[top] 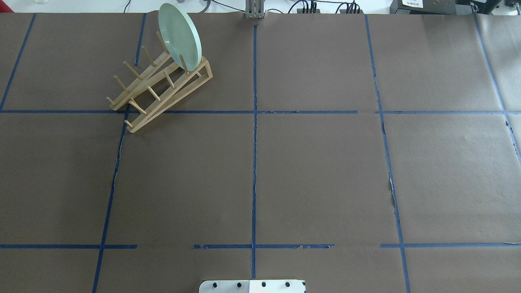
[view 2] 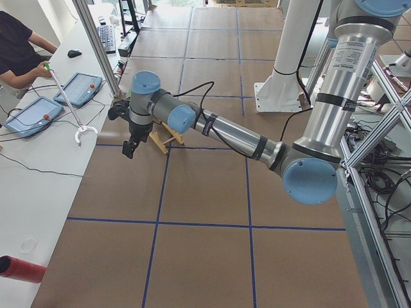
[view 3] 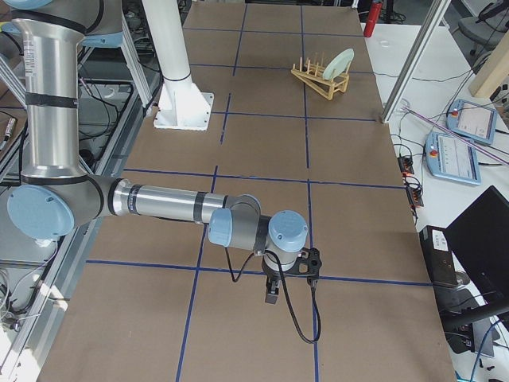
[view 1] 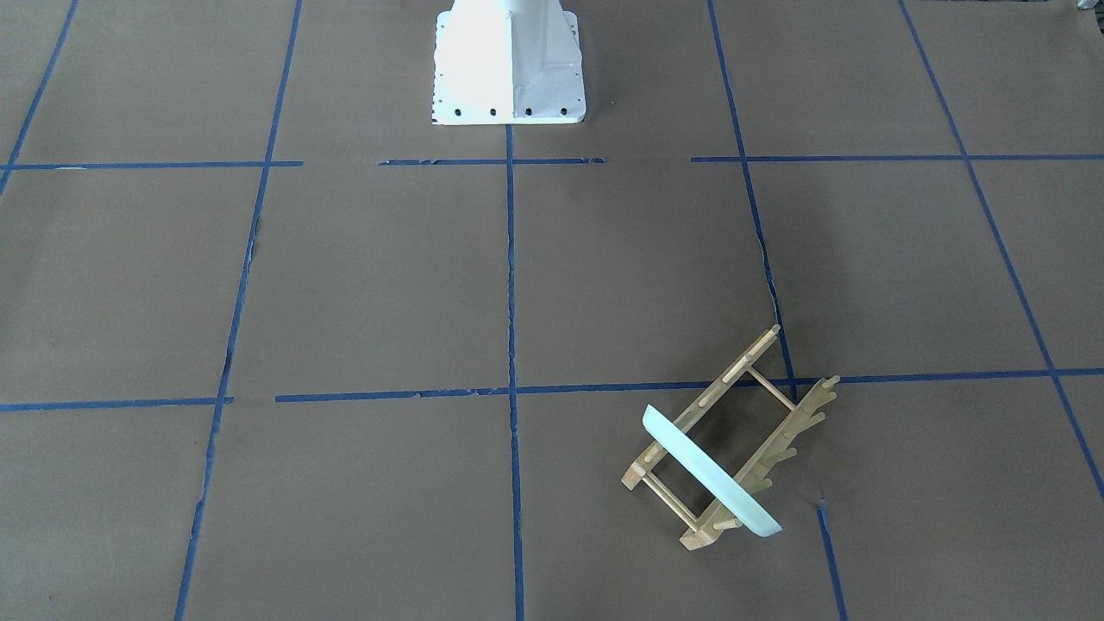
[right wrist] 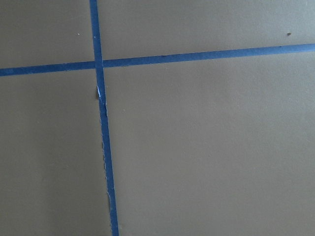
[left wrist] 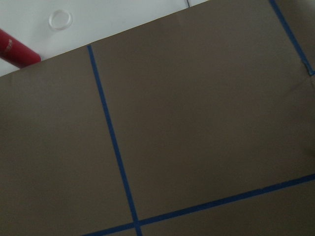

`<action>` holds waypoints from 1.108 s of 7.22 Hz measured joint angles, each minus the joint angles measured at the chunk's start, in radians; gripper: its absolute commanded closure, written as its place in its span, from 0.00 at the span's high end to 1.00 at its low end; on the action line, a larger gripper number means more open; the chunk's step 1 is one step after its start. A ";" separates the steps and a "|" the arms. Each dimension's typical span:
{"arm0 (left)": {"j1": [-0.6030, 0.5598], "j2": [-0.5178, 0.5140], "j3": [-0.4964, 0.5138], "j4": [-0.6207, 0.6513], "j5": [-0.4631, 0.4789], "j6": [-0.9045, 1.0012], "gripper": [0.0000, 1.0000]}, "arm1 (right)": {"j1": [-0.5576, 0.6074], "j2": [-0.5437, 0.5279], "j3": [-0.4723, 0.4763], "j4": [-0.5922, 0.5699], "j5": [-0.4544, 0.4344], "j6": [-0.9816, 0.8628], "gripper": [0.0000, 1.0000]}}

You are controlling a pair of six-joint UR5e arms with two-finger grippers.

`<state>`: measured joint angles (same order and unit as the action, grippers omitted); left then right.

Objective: Place plate on rack

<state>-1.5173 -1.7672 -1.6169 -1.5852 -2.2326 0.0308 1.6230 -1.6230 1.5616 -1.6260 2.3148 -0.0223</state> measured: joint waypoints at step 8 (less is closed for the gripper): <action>-0.112 0.165 0.049 0.051 -0.066 0.110 1.00 | 0.000 0.000 -0.001 0.000 0.000 0.000 1.00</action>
<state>-1.6293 -1.6020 -1.5676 -1.5337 -2.2984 0.1404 1.6229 -1.6225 1.5609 -1.6260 2.3148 -0.0218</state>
